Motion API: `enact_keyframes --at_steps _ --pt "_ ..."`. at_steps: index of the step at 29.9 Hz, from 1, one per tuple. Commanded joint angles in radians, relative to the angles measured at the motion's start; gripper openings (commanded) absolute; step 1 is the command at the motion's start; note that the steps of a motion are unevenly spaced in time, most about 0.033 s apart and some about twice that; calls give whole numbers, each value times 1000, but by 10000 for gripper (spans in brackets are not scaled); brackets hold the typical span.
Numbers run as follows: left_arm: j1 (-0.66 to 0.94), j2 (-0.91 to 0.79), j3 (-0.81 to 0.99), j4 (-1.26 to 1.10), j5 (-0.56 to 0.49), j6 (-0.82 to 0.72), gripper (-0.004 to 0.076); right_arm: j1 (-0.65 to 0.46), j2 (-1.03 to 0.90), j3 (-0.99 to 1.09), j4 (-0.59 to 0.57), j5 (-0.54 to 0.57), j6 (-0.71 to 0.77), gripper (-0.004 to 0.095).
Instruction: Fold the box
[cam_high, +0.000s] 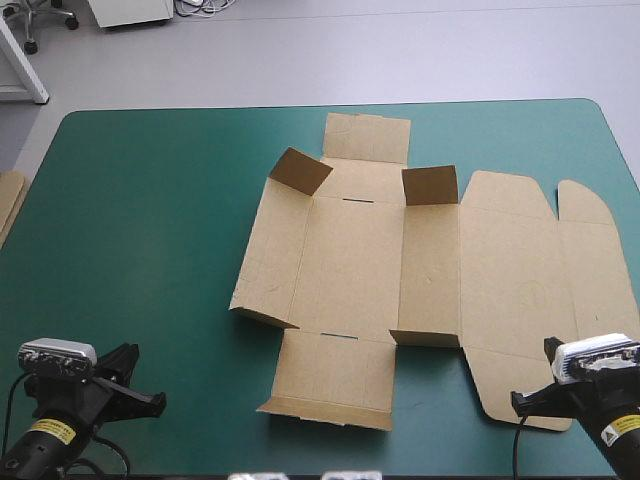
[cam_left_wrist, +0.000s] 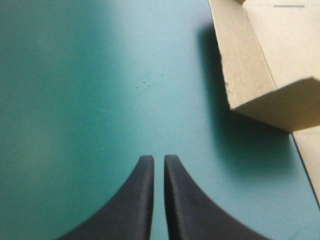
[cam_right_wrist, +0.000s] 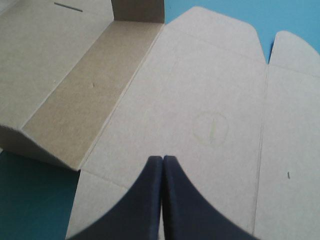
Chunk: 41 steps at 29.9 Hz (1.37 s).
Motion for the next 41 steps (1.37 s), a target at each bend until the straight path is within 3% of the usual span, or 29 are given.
enact_keyframes --at_steps 1,5,7,10,12,19,24,31,35,41 --pt "-3 63 -88 -17 -100 -42 176 -7 79 -81 -26 -99 -8 34" --pt "-3 196 -169 -20 -131 -55 320 -7 187 -133 -54 -116 -8 206" --pt "-3 285 -220 -20 -133 -55 382 -7 251 -169 -59 -128 -8 344" --pt "-3 421 -299 -20 -126 -55 406 -7 342 -233 -66 -138 -8 475" --pt "-3 520 -361 -24 -96 -55 406 -7 392 -276 -66 -123 7 512" --pt "-2 854 -628 -128 45 58 406 -7 555 -429 -46 29 42 517" --pt "0 1055 -743 -245 133 136 406 -7 584 -458 10 27 20 517" --pt "24 1244 -736 -471 178 279 406 -7 584 -458 93 81 -14 517" --pt "81 1280 -676 -680 228 430 406 -7 584 -458 109 88 -25 517" --pt "157 1291 -529 -801 248 589 406 -7 584 -458 120 88 -28 517"
